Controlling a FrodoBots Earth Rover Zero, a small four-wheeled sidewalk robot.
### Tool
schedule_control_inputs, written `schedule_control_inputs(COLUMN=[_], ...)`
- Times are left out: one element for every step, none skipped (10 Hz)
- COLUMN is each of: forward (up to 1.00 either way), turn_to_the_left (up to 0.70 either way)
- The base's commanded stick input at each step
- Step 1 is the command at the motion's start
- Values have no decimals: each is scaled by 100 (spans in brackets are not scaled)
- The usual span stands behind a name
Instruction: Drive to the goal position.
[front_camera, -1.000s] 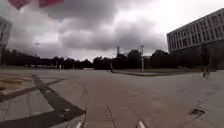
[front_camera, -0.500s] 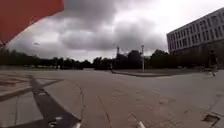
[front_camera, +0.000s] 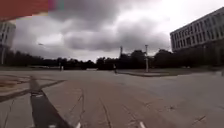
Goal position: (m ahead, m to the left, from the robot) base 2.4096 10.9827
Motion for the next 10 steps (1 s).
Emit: schedule_control_inputs(forward=[50,50,50,50,50,50,50,50,50,50], turn_to_the_left=[26,26,26,26,26,7,1,1,7,26])
